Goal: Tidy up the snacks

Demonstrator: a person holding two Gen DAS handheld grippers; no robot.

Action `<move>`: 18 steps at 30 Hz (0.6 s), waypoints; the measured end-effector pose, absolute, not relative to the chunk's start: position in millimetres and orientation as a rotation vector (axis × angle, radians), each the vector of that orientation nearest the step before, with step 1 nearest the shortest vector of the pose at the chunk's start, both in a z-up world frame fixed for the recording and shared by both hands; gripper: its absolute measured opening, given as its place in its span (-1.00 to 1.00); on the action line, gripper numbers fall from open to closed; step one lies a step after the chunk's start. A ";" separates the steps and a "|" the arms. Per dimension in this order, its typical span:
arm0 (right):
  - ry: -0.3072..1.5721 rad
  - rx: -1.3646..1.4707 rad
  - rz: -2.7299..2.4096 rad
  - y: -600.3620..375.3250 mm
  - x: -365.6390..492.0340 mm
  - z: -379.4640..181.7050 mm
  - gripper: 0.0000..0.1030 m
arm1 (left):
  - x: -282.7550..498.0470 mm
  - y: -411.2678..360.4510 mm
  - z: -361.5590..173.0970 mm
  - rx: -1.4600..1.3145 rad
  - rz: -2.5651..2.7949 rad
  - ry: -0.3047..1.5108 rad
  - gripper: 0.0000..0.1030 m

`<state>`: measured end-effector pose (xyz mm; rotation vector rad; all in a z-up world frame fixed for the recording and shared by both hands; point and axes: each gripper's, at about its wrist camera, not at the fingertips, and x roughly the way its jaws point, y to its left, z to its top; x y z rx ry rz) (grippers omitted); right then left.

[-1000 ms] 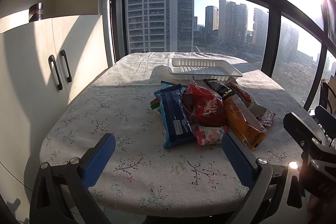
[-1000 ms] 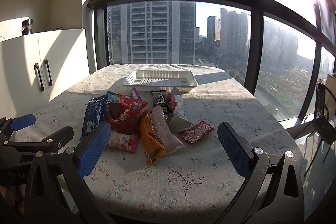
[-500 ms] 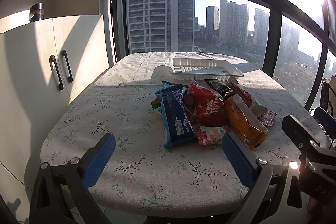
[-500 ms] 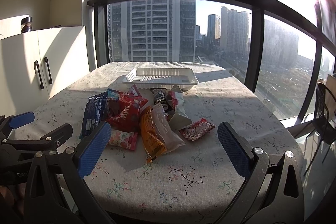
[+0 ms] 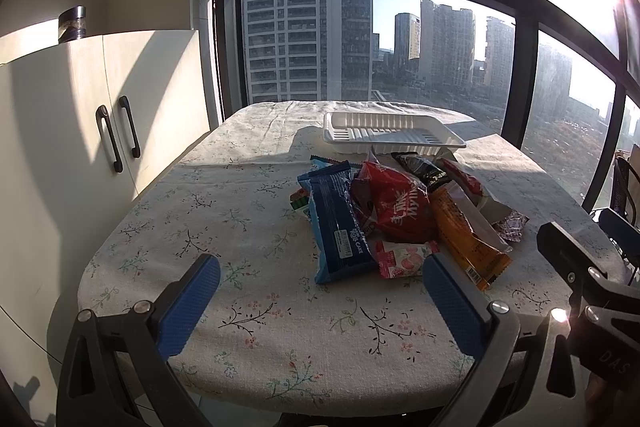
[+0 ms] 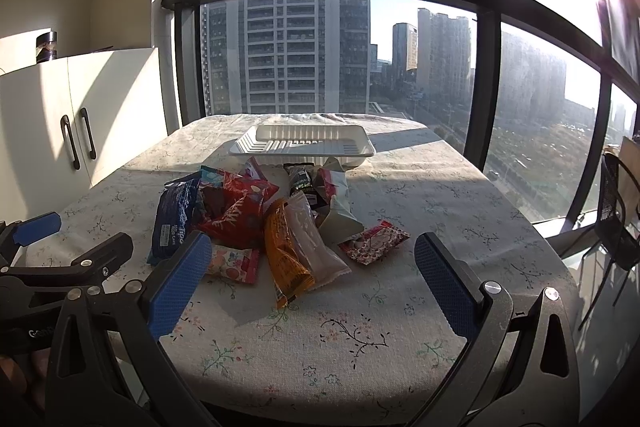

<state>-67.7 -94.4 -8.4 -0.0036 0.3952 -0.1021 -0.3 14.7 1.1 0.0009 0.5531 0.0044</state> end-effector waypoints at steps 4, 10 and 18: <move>0.397 -0.002 -0.102 -94.8 -67.1 -8.9 0.99 | -0.8 15.4 1.3 0.001 0.006 0.552 1.00; 0.401 0.000 -0.101 -95.1 -66.7 -9.6 0.99 | -0.5 14.9 0.7 0.002 0.007 0.553 1.00; 0.403 0.000 -0.101 -94.8 -65.8 -10.6 0.99 | -0.6 15.3 0.6 0.003 0.008 0.553 1.00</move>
